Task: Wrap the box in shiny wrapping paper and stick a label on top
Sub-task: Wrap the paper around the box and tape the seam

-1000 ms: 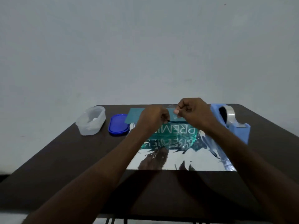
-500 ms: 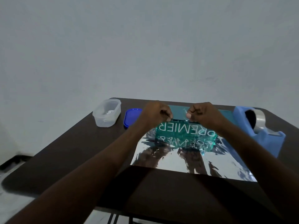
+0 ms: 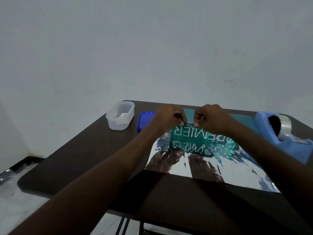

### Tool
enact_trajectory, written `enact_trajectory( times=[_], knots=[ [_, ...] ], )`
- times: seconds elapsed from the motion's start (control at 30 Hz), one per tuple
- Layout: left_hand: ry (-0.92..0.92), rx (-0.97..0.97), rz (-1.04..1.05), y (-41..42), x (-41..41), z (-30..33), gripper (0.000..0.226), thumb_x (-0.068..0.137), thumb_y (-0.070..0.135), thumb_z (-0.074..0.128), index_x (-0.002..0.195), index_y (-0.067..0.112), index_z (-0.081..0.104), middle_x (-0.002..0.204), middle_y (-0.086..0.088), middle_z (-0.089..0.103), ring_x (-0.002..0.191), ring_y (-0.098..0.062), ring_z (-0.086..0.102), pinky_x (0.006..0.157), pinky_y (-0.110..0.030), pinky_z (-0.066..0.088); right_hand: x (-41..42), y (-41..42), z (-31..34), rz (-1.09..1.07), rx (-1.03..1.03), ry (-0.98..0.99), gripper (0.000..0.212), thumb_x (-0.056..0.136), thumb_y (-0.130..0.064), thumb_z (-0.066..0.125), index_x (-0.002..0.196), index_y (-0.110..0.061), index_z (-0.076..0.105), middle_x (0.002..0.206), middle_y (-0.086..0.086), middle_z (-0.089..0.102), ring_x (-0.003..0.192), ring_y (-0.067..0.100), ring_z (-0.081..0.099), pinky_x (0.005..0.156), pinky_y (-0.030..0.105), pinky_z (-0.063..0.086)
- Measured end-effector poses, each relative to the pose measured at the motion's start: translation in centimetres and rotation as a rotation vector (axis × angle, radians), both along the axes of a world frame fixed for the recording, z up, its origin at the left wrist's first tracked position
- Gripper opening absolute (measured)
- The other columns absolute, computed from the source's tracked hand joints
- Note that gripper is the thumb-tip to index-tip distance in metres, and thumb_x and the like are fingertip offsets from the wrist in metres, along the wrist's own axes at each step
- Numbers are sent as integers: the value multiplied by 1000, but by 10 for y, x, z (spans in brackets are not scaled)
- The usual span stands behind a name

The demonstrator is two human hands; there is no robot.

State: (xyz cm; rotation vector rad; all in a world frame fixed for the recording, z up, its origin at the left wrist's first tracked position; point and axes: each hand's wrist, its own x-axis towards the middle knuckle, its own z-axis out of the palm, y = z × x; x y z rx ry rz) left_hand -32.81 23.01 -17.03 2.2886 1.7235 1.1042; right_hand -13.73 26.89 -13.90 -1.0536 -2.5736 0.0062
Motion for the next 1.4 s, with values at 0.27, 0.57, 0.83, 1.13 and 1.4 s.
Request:
enact_trajectory(
  times=[0.27, 0.57, 0.83, 1.13, 1.4],
  knots=[
    [-2, -3, -4, 0, 0, 1, 17, 72, -2, 80, 85, 9, 77, 81, -3, 76, 68, -5, 67, 73, -23, 57, -17, 4, 7, -45, -6, -91, 40, 81, -25, 78, 57, -23, 46, 59, -8, 51, 56, 6, 44, 52, 21, 29],
    [-18, -14, -16, 2, -2, 0, 16, 74, -1, 79, 86, 9, 77, 82, -1, 75, 73, -8, 69, 74, -21, 57, -4, 1, -7, -149, 113, -92, 42, 73, -51, 80, 77, -20, 52, 72, -2, 53, 65, 15, 47, 58, 27, 33],
    [-39, -37, -3, -2, 1, 3, 14, 75, 0, 78, 86, 10, 77, 82, 1, 75, 72, -5, 67, 71, -13, 51, 32, 3, -24, -187, 272, 117, 39, 66, -32, 88, 79, -11, 58, 78, 7, 57, 80, 23, 44, 67, 32, 31],
    [-25, -64, 44, -5, 4, 4, 14, 76, -1, 78, 87, 8, 77, 84, -5, 75, 71, -8, 66, 69, -15, 52, -2, -9, -44, -62, 337, 325, 3, 79, -9, 78, 80, -12, 78, 79, 5, 69, 81, 19, 48, 66, 28, 28],
    [237, 104, 232, -8, 7, 16, 9, 81, 12, 73, 88, 14, 79, 89, -4, 74, 85, -21, 66, 80, -31, 49, 4, 3, -52, -85, 234, 419, 5, 79, -16, 80, 78, -12, 77, 76, 2, 68, 75, 19, 57, 67, 27, 38]
  ],
)
